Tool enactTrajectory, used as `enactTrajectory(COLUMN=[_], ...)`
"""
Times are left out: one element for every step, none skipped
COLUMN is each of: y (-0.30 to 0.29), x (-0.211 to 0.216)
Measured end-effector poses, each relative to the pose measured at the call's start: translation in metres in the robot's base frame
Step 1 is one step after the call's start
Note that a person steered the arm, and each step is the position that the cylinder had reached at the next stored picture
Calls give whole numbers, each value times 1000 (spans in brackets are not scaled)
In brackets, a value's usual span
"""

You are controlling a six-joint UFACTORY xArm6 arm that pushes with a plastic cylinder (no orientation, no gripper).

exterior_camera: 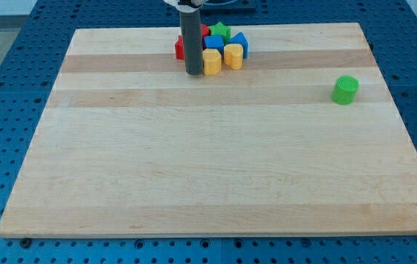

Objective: Slightly touch the top of red circle

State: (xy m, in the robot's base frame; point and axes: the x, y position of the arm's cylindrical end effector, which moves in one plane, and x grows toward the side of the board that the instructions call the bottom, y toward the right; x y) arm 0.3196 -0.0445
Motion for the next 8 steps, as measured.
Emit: enactTrajectory(y=[-1,-11,-41,-66,-90,-106,-97,-72], x=[0,0,0,-8,-40,-81,-112,-128])
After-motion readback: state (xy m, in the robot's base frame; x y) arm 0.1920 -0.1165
